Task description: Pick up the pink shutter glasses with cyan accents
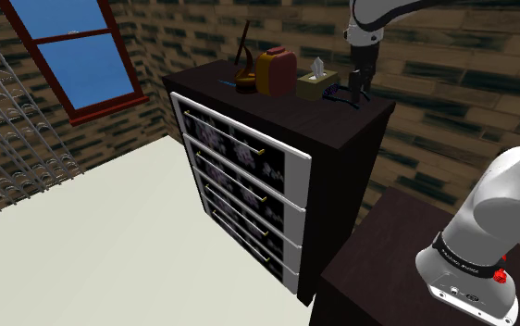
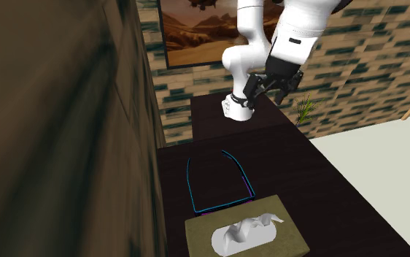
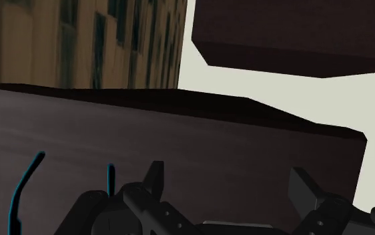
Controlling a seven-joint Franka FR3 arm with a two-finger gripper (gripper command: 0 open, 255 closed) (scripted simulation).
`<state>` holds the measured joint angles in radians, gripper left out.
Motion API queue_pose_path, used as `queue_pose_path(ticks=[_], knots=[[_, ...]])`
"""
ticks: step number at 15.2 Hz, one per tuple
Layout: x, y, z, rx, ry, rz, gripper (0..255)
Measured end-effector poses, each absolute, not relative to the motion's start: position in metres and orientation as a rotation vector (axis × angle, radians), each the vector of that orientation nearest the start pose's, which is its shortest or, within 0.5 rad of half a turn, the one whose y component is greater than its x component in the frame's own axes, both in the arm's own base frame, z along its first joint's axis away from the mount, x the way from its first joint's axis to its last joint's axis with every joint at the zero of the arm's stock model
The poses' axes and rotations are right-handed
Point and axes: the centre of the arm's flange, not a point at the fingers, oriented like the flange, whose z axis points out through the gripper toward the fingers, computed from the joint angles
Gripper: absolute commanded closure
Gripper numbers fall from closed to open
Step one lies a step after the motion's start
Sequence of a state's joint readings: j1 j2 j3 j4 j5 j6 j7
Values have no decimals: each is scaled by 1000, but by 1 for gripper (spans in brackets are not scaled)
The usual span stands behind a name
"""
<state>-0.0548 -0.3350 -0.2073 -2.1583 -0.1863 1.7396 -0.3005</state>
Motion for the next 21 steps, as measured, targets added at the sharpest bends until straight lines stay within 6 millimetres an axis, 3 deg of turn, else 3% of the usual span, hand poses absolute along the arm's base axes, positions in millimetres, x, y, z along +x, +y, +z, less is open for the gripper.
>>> queue_pose_path(ticks=[12, 21], knots=[[540, -248, 483, -3235, -140, 191, 0], [546, -253, 444, -3236, -140, 193, 0]])
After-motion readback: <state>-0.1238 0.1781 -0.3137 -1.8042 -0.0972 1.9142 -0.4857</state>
